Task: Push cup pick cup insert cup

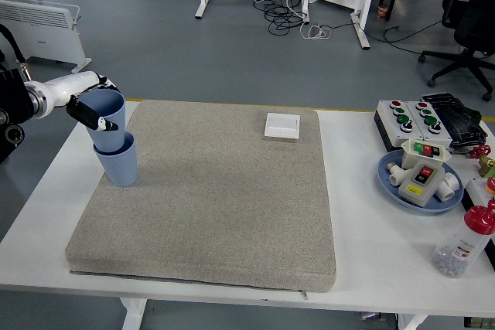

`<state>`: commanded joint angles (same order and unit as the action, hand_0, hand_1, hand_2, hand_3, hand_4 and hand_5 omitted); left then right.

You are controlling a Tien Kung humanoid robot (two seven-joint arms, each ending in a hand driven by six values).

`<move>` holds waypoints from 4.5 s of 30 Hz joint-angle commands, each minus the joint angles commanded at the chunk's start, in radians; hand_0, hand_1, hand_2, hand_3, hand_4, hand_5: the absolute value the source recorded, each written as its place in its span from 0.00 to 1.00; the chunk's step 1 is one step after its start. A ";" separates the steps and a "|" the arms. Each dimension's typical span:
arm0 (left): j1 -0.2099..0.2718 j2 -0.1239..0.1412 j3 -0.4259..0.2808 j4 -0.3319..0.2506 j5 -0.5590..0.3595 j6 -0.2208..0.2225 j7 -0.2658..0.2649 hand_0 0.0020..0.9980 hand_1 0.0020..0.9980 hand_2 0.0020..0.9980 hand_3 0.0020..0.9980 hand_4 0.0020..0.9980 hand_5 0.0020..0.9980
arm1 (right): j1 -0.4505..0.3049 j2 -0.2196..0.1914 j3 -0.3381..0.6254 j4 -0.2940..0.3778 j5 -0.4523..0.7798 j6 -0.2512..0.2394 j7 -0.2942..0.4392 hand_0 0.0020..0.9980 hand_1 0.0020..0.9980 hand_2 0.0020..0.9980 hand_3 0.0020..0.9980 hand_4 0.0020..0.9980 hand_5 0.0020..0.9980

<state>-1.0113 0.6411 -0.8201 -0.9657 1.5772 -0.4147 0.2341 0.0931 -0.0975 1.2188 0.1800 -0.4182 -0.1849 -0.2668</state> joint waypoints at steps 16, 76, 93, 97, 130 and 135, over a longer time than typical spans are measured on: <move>0.004 -0.026 0.018 0.075 -0.032 0.028 -0.041 0.48 0.62 0.74 0.50 0.62 0.02 | -0.001 0.000 -0.002 0.000 0.000 0.001 0.000 0.73 0.67 0.71 0.60 0.16 0.47; 0.239 -0.077 -0.324 -0.089 -0.690 0.470 -0.421 0.63 0.64 0.66 0.62 0.65 0.96 | 0.000 0.001 0.017 0.000 -0.022 0.002 -0.001 0.73 0.67 0.71 0.60 0.16 0.47; 0.720 -0.166 -0.824 -0.297 -1.312 0.366 -0.285 0.61 0.62 0.63 0.61 0.60 1.00 | 0.005 0.001 0.041 0.000 -0.046 0.006 0.003 0.73 0.67 0.70 0.60 0.15 0.47; 0.800 -0.222 -0.871 -0.303 -1.298 0.339 -0.268 0.68 0.67 0.68 0.65 0.63 1.00 | 0.008 0.000 0.047 0.000 -0.052 0.007 0.004 0.73 0.67 0.70 0.60 0.15 0.47; 0.903 -0.393 -0.968 -0.346 -1.182 0.340 -0.264 0.72 0.69 0.71 0.66 0.63 1.00 | 0.005 -0.011 0.052 0.000 -0.084 0.007 0.002 0.73 0.67 0.70 0.60 0.15 0.47; 0.898 -0.401 -0.974 -0.341 -1.178 0.346 -0.272 0.71 0.69 0.71 0.66 0.63 1.00 | 0.012 -0.016 0.053 0.000 -0.093 0.006 0.000 0.73 0.67 0.70 0.60 0.15 0.47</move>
<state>-0.1132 0.2404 -1.7945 -1.3065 0.3991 -0.0688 -0.0382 0.1052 -0.1135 1.2720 0.1800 -0.5116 -0.1787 -0.2664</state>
